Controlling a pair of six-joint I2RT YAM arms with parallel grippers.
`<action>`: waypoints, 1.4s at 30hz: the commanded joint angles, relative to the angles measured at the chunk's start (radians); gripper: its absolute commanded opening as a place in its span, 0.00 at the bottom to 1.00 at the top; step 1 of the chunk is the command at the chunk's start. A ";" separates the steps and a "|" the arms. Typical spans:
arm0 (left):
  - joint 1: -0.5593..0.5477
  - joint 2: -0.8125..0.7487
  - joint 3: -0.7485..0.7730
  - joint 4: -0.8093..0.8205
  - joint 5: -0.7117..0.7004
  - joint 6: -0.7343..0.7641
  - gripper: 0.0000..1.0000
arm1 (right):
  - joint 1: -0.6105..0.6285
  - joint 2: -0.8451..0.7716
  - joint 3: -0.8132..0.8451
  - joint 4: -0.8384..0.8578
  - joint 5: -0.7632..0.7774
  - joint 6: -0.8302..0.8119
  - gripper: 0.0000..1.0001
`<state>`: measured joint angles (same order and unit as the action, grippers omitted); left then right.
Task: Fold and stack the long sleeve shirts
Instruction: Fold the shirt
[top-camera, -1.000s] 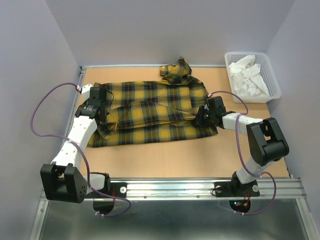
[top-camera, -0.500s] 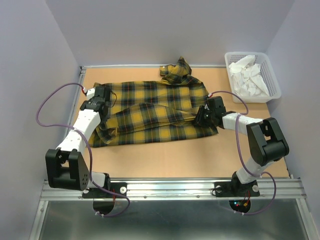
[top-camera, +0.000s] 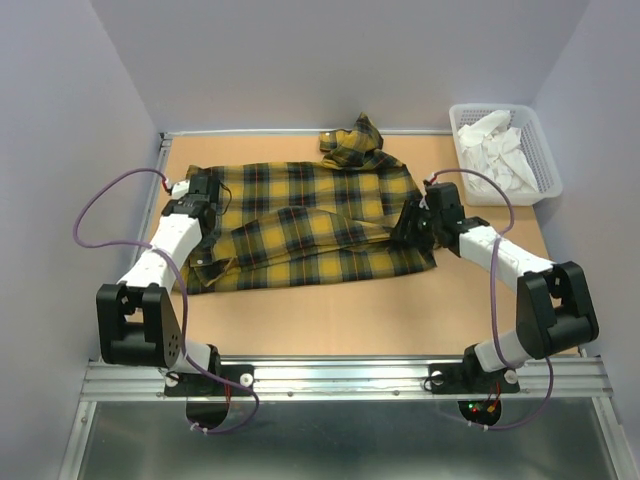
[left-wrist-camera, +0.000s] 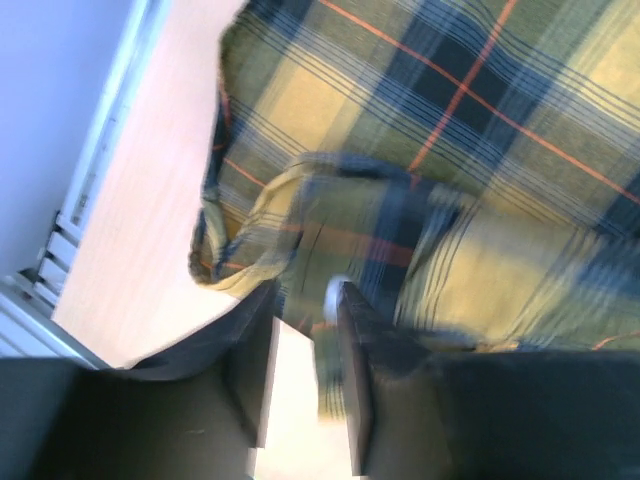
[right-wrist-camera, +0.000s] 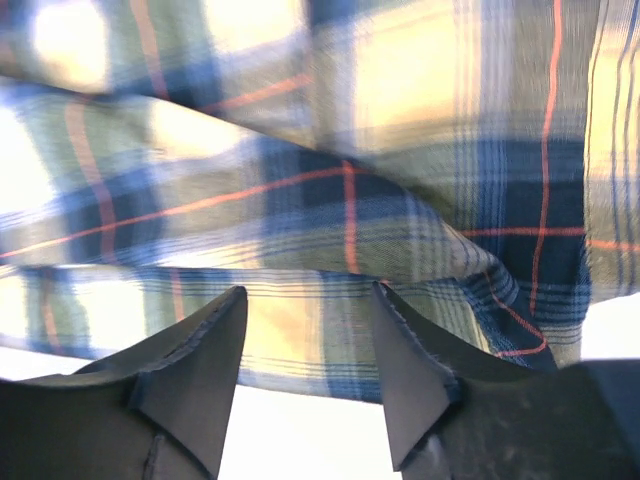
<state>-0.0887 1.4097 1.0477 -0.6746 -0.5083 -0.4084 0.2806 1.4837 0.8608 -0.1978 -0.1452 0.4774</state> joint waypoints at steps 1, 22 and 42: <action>0.026 -0.025 0.058 -0.003 -0.067 -0.003 0.55 | -0.008 -0.063 0.136 -0.058 -0.019 -0.060 0.59; -0.135 0.015 -0.046 0.455 0.588 -0.271 0.62 | 0.126 0.254 0.336 0.189 -0.278 0.173 0.60; 0.171 0.172 -0.279 0.526 0.539 -0.213 0.55 | -0.150 0.322 -0.215 0.560 -0.318 0.170 0.38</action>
<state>0.0170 1.5578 0.8017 -0.1116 0.0799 -0.6777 0.1719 1.8000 0.7097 0.4061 -0.5709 0.7200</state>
